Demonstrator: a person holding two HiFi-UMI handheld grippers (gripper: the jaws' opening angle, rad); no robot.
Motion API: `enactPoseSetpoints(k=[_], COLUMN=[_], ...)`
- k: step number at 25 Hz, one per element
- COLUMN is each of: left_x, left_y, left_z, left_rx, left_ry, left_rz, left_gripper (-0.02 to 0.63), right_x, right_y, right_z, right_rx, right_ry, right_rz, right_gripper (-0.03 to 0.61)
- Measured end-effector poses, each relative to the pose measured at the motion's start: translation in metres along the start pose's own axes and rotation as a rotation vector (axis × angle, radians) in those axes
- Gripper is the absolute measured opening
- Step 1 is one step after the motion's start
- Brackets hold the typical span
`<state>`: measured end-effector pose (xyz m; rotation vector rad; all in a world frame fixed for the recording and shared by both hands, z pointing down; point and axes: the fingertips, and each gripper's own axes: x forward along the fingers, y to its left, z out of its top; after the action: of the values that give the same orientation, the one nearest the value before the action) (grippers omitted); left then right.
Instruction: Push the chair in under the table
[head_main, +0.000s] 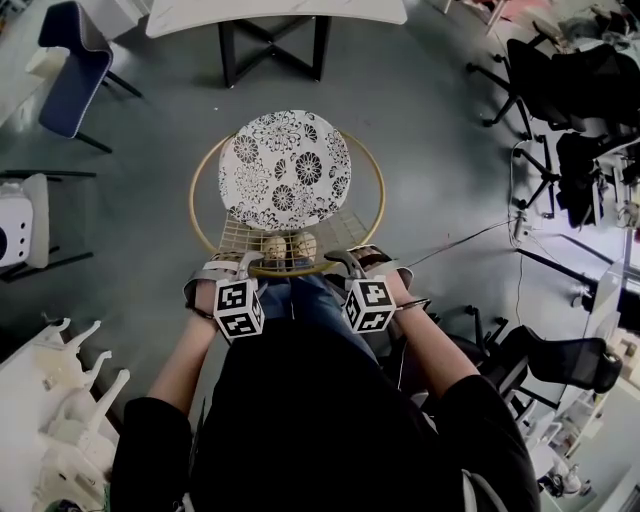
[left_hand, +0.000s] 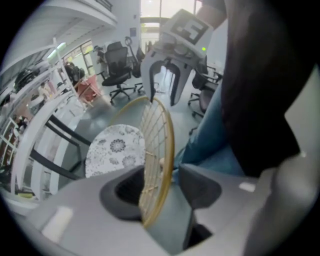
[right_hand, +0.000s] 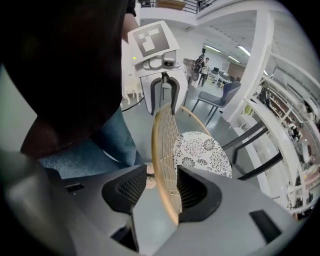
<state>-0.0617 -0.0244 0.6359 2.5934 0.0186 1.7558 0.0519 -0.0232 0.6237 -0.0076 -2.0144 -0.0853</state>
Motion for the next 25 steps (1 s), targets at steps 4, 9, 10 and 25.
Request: enactPoseSetpoints(k=[4, 9, 10, 25], left_x=[0.008, 0.019, 0.02, 0.027], left_y=[-0.003, -0.009, -0.009, -0.013], left_z=[-0.002, -0.008, -0.009, -0.014], left_rx=[0.074, 0.164, 0.174, 0.186], left_ry=[0.043, 0.105, 0.112, 0.102], left_rz=[-0.007, -0.028, -0.023, -0.04], left_gripper=[0.221, 0.213, 0.201, 0.065], right_x=[0.007, 0.015, 0.016, 0.025], right_y=[0.003, 0.002, 0.001, 0.006], right_z=[-0.01, -0.017, -0.018, -0.023], right_rx=[-0.079, -0.158, -0.168, -0.216], right_ry=[0.05, 0.094, 0.102, 0.124], right_rz=[0.017, 0.017, 0.015, 0.067], right_gripper=[0.155, 0.155, 0.155, 0.069])
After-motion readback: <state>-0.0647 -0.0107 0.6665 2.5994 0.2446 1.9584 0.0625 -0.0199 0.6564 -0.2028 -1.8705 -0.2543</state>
